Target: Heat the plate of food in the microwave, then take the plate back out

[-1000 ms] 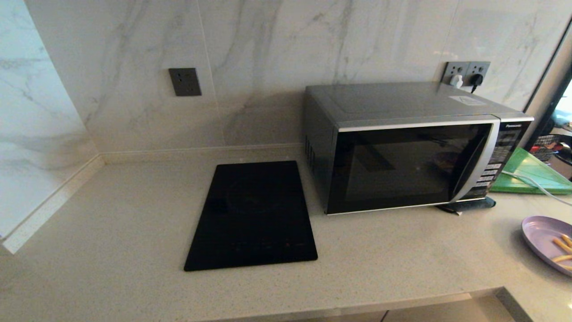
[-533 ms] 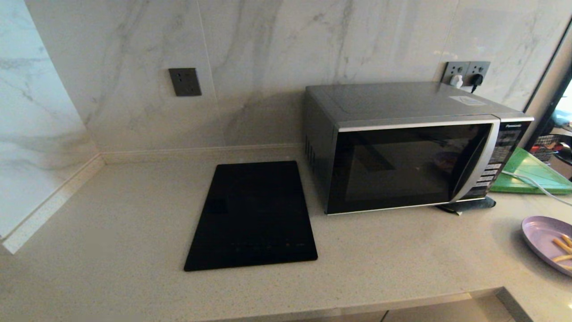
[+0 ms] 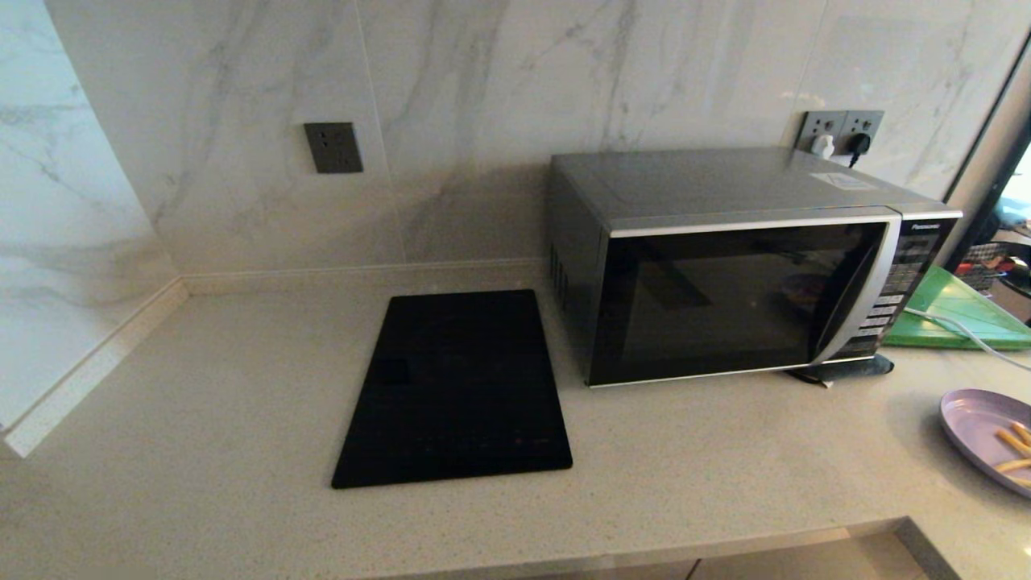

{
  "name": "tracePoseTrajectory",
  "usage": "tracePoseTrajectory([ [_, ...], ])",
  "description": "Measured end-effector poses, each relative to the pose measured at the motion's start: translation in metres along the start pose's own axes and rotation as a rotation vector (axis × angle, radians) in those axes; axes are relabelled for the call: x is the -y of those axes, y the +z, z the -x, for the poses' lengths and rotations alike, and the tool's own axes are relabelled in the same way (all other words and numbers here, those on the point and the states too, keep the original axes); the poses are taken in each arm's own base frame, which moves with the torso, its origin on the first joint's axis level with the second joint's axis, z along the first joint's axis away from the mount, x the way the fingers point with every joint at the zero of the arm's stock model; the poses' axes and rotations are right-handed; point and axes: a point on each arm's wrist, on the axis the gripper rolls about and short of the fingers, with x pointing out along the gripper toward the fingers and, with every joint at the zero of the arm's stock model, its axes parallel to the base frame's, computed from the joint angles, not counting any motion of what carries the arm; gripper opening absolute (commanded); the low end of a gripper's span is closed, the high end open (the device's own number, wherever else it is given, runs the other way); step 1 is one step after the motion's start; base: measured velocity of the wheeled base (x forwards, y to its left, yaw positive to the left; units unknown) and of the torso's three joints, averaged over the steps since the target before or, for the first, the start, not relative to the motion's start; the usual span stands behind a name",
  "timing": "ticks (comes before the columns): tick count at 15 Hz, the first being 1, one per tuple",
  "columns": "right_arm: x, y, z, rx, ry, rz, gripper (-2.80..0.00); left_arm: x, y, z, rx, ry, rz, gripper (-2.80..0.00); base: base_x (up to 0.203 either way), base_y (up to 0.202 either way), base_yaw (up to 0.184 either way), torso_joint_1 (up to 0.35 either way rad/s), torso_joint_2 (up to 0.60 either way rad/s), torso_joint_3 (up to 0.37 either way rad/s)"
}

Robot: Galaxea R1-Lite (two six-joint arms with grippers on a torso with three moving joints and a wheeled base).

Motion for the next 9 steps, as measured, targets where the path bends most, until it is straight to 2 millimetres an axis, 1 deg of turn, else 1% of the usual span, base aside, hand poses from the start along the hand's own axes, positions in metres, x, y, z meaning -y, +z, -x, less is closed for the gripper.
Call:
tracePoseTrajectory([
  [9, 0.0, 0.0, 0.0, 0.0, 0.001, 0.0, -2.8, 0.0, 0.0, 0.0, 0.0, 0.0, 0.0, -2.8, 0.0, 0.0, 0.0, 0.0, 0.0, 0.0],
])
